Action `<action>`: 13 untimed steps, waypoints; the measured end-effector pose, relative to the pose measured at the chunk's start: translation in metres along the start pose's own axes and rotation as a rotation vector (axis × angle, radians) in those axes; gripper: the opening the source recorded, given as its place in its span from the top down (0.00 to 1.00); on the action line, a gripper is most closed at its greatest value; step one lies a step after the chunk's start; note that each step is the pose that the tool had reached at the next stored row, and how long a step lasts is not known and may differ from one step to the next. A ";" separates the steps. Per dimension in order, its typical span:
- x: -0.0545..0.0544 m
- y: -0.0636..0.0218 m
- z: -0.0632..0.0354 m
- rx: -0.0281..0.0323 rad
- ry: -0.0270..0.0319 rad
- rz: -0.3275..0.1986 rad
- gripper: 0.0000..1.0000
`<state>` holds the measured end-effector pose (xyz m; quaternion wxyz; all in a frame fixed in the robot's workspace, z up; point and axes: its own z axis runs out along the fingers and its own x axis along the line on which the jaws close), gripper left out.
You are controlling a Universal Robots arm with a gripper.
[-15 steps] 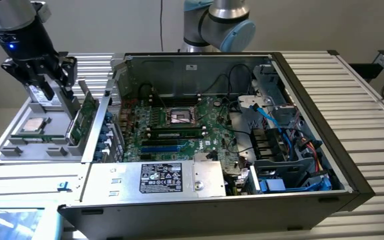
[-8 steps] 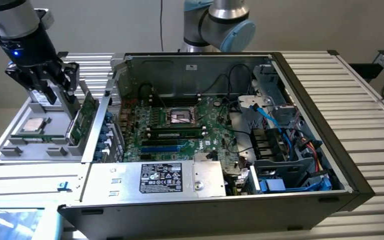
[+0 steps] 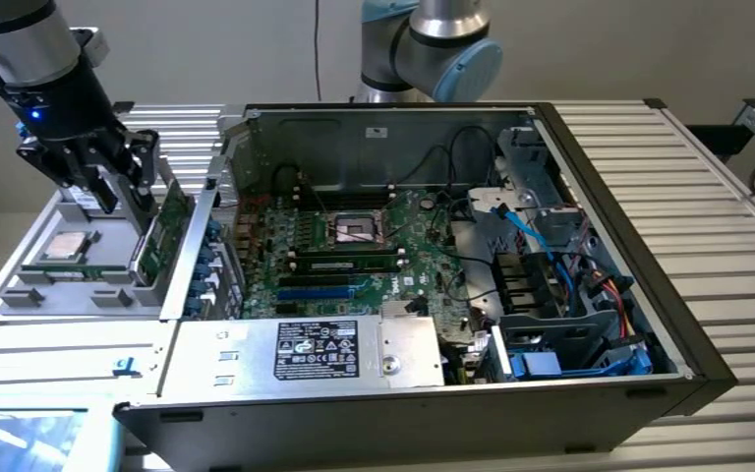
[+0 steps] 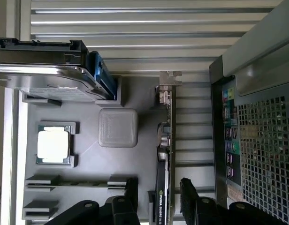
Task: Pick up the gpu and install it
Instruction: 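Pick up the gpu and move the gpu toward the slot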
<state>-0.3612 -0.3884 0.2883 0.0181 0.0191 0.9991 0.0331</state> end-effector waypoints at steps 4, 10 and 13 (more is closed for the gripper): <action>0.000 -0.0006 0.0072 0.0001 0.0000 0.000 0.51; -0.004 -0.0040 0.0181 0.0000 0.0013 0.000 0.51; -0.006 -0.0042 0.0236 0.0000 0.0012 0.000 0.51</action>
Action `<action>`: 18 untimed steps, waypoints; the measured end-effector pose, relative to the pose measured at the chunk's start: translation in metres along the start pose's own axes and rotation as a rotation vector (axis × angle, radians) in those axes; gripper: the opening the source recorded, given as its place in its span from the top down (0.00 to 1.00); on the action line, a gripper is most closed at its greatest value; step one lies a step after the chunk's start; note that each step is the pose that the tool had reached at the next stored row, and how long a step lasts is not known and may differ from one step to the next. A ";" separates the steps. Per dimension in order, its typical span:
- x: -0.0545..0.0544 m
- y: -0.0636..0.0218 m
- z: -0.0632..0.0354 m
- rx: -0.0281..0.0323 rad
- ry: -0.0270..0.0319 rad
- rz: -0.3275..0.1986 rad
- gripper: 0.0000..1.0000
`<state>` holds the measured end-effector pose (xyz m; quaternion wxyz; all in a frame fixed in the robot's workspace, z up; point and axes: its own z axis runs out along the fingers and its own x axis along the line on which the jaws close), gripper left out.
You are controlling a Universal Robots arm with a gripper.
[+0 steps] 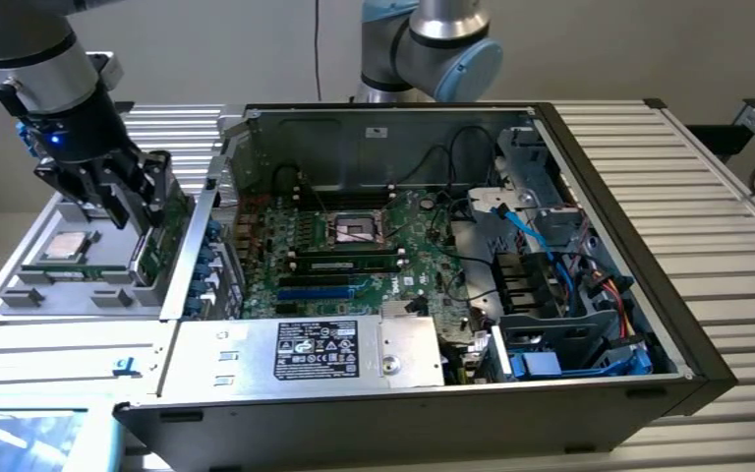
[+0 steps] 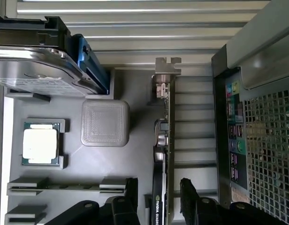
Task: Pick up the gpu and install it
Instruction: 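Pick up the gpu and move the gpu toward the slot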
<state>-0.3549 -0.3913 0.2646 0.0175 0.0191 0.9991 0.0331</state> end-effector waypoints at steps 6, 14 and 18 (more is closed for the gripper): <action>0.000 -0.0008 0.0108 -0.0023 0.0004 -0.004 0.51; 0.000 -0.0015 0.0254 -0.0075 0.0009 -0.009 0.51; -0.002 -0.0002 0.0324 -0.0093 0.0010 -0.010 0.51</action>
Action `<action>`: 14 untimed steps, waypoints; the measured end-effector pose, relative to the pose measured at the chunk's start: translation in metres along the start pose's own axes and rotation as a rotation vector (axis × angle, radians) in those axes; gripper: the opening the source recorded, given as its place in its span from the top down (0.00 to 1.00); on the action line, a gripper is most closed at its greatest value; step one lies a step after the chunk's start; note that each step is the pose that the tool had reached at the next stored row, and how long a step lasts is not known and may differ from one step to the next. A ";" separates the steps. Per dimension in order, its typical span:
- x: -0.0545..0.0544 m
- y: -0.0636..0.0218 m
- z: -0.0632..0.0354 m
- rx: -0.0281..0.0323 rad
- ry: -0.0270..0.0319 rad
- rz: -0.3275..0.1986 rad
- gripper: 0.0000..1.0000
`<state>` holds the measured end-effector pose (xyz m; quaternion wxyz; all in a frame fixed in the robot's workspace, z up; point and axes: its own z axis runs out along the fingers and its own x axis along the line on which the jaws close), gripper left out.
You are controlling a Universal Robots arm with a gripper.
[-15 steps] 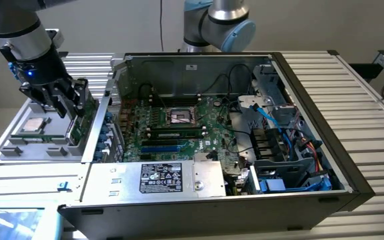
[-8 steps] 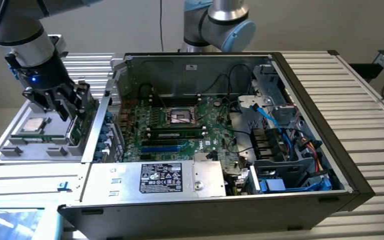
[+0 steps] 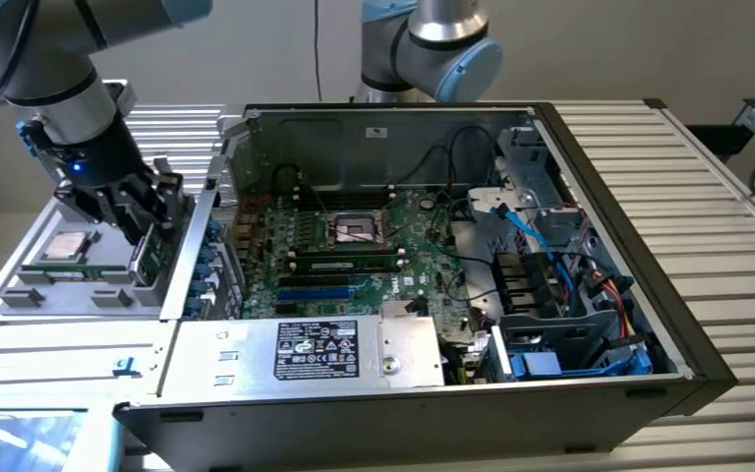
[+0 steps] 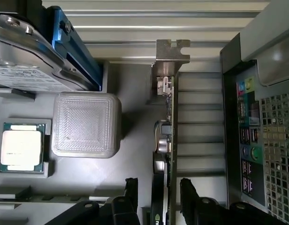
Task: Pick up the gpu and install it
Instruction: 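Pick up the gpu and move the gpu toward the slot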
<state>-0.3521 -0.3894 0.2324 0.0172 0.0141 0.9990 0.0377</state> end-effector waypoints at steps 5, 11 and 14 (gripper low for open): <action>0.000 0.0010 0.0024 -0.0108 -0.0018 0.000 0.51; -0.002 0.0003 0.0025 -0.0111 -0.0013 -0.005 0.51; -0.003 0.0000 0.0032 -0.0113 -0.0007 -0.013 0.51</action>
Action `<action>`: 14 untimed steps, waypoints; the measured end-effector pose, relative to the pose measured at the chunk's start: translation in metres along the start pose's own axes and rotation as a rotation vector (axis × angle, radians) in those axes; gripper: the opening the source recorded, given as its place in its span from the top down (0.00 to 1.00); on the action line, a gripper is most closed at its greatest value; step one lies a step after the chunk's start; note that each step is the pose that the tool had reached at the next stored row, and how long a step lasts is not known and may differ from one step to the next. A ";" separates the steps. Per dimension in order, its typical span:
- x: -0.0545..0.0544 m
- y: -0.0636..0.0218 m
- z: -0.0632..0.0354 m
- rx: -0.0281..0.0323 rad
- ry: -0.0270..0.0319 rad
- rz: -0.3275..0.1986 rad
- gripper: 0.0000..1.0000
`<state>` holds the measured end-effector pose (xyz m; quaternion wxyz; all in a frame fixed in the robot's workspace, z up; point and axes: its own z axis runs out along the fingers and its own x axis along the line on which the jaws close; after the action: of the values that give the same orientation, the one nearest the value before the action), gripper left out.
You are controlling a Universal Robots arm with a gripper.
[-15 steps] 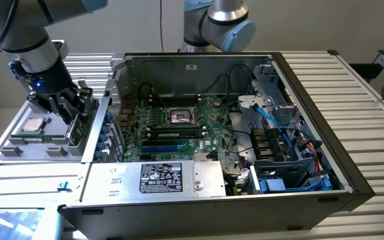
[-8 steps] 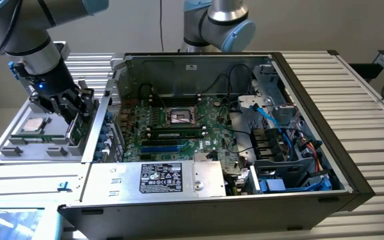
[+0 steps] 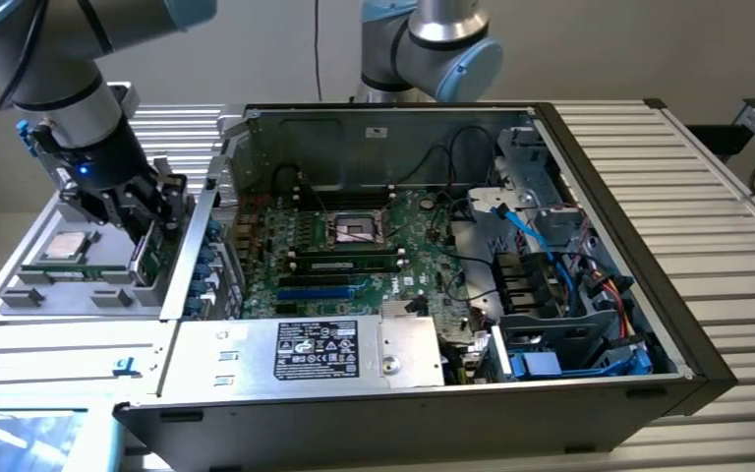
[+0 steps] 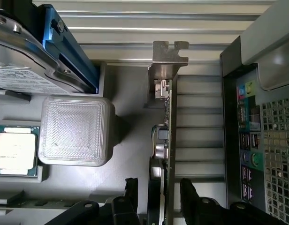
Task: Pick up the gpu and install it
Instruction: 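Pick up the gpu and move the gpu toward the slot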
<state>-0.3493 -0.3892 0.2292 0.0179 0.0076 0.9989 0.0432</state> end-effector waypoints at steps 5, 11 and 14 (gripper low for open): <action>0.000 -0.0003 0.0031 -0.0003 0.0008 -0.006 0.51; 0.000 -0.0005 0.0053 -0.0002 0.0011 -0.007 0.51; 0.000 -0.0005 0.0055 -0.0002 0.0012 -0.007 0.59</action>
<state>-0.3492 -0.3893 0.2237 0.0174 0.0042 0.9989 0.0433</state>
